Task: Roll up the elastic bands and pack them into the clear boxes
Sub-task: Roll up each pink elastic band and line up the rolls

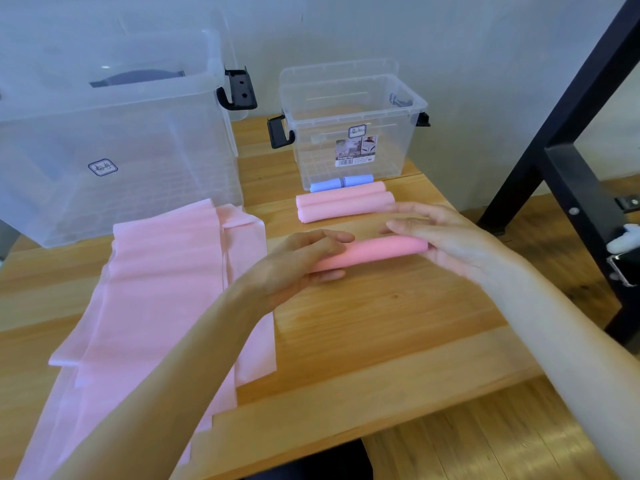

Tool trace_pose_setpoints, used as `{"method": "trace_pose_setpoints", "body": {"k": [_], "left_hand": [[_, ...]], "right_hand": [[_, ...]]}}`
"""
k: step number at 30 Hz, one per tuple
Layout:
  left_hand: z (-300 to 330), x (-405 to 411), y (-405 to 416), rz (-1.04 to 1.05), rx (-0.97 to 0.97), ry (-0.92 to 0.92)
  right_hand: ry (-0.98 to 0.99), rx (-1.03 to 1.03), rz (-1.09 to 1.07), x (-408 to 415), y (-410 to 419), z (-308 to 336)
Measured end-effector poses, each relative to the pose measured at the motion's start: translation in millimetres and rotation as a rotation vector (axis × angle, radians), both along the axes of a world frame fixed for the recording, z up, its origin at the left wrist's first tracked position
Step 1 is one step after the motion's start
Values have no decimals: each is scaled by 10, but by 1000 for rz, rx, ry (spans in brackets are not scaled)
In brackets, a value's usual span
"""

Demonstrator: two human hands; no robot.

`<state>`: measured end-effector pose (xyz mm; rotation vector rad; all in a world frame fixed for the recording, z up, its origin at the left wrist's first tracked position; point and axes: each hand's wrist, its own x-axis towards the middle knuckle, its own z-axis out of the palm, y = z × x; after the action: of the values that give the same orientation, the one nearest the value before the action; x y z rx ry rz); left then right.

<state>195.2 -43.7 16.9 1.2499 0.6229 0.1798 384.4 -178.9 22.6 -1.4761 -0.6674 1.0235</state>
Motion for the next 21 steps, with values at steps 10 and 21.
{"method": "trace_pose_setpoints", "body": {"k": [10,21], "left_hand": [[-102,28,407,70,292,101],[-224,122,424,291,1122,274]], "right_hand": [[-224,-84,-48,266,207,-169],[-560,-103,-207,303,395,-267]]}}
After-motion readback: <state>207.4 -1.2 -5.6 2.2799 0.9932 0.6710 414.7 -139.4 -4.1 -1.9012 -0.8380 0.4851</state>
